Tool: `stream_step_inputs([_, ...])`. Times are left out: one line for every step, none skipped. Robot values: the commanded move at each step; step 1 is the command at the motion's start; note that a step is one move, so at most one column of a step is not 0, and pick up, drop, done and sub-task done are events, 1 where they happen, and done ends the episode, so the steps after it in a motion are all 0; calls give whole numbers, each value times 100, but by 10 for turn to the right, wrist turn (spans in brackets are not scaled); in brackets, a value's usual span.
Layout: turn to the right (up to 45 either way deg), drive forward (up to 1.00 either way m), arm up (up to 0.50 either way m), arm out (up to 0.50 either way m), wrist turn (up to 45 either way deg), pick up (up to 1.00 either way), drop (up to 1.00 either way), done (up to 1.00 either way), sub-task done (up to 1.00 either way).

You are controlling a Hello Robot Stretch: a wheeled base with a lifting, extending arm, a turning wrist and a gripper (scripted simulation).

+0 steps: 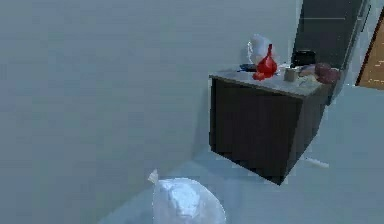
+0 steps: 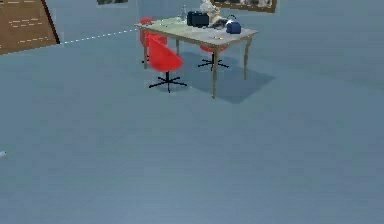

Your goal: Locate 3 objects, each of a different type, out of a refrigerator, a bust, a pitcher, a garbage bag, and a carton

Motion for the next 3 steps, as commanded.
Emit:
stream_step_inputs([0, 0, 0, 0, 0, 0, 0, 0, 100])
stream_step_inputs([450, 0, 0, 0, 0, 0, 0, 0, 0])
stream_step_inputs([210, 0, 0, 0, 0, 0, 0, 0, 0])
